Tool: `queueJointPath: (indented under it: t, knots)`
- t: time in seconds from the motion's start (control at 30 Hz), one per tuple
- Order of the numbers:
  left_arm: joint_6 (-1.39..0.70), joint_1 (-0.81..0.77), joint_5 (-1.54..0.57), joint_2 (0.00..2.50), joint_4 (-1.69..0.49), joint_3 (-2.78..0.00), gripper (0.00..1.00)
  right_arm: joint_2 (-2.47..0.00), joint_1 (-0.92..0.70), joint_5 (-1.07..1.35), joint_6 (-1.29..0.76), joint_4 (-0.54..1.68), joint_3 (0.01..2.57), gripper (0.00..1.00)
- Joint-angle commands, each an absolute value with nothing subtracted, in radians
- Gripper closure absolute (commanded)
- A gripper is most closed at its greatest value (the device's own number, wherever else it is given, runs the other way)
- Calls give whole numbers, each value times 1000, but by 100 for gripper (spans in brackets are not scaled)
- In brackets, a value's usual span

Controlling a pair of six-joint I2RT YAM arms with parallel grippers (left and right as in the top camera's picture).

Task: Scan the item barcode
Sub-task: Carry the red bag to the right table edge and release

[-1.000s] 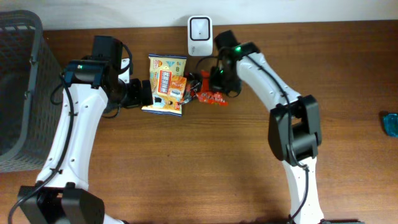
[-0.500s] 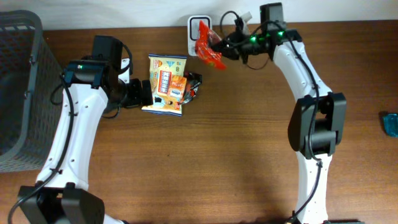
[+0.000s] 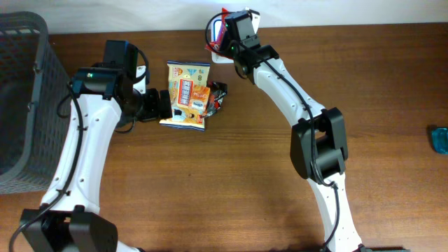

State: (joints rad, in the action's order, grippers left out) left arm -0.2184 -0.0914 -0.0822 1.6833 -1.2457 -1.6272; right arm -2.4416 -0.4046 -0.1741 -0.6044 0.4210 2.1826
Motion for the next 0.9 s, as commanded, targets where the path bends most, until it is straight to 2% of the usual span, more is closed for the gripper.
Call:
queueJointPath:
  t: [0.0,0.13,0.17,0.3,0.43,0.57,0.77,0.8,0.83,0.87]
  knots:
    - [-224,-89,-90,1684,-1247,-1631,1,-2429,-389,-196,-599,427,2207,96]
    - [-224,-89,-90,1684,-1248,-1631,1,-2298,-319,-193,-603,458,2207,96]
    - [-224,-89,-90,1684,-1247,-1631,1,-2240,-261,-195,-604,519,2207,96]
    - [-224,-89,-90,1684,-1247,-1631,1,-2183,84,-189,-664,943,2207,96]
    - [-224,-89,-90,1684,-1247,-1631,1,-2216,412,-189,-662,1151,2188,96]
    - [-224,-89,-90,1684,-1247,-1631,1,-2219,646,-192,-578,1080,2096,96]
    - [-224,-89,-90,1684,-1248,-1631,1,-2219,781,-192,-516,749,1897,96]
    - [-224,-89,-90,1684,-1247,-1631,1,-2219,786,-184,-439,677,1864,91]
    - [-224,-89,-90,1684,-1247,-1631,1,-2219,786,-184,-397,657,1855,72]
    - [-224,-89,-90,1684,-1247,-1631,1,-2218,786,-185,-370,661,1858,30]
